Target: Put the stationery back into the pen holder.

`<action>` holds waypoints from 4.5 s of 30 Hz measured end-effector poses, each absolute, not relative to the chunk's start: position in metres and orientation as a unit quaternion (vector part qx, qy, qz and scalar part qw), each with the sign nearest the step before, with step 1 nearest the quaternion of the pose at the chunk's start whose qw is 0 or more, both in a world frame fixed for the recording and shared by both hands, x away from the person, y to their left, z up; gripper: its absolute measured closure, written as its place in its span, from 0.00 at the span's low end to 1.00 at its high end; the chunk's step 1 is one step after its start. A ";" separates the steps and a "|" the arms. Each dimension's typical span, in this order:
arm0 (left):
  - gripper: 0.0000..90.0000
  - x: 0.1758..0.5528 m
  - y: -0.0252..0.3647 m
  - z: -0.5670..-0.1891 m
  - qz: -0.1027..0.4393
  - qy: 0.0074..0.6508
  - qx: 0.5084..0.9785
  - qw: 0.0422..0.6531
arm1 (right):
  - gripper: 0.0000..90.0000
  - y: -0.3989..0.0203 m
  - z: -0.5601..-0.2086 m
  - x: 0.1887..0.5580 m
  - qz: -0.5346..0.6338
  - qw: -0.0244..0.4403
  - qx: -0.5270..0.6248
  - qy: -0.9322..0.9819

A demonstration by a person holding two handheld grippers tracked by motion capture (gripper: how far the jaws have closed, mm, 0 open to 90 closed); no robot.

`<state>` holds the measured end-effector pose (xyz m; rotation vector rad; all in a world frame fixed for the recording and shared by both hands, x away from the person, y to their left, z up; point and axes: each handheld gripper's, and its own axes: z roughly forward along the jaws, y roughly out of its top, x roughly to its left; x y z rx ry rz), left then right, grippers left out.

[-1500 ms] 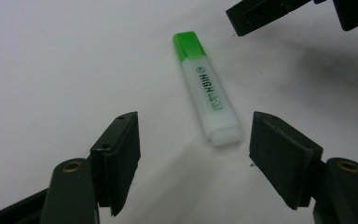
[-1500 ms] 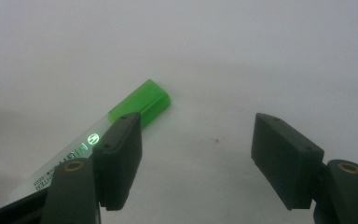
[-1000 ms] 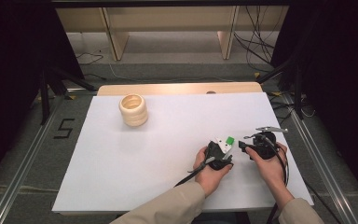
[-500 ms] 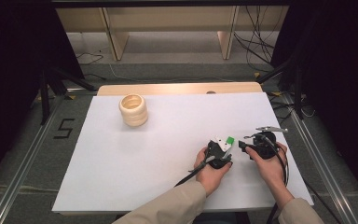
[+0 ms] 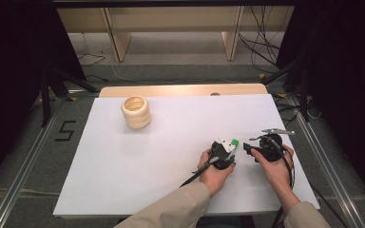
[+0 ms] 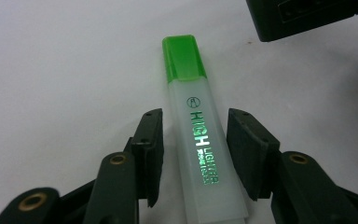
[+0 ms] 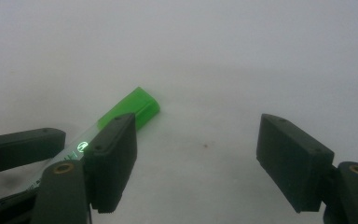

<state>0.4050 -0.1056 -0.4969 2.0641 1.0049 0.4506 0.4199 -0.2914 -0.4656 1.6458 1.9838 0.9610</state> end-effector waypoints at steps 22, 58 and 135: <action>0.73 0.403 -0.108 -0.498 0.184 0.406 0.806 0.390 | 0.33 -0.291 -0.465 0.419 0.344 0.194 0.587 0.706; 0.74 0.414 -0.015 -0.457 0.158 0.407 0.760 0.481 | 0.28 -0.296 -0.464 0.418 0.358 0.193 0.597 0.691; 0.74 0.439 0.189 -0.412 0.330 0.532 0.617 0.476 | 0.24 -0.261 -0.467 0.387 0.404 0.152 0.480 0.764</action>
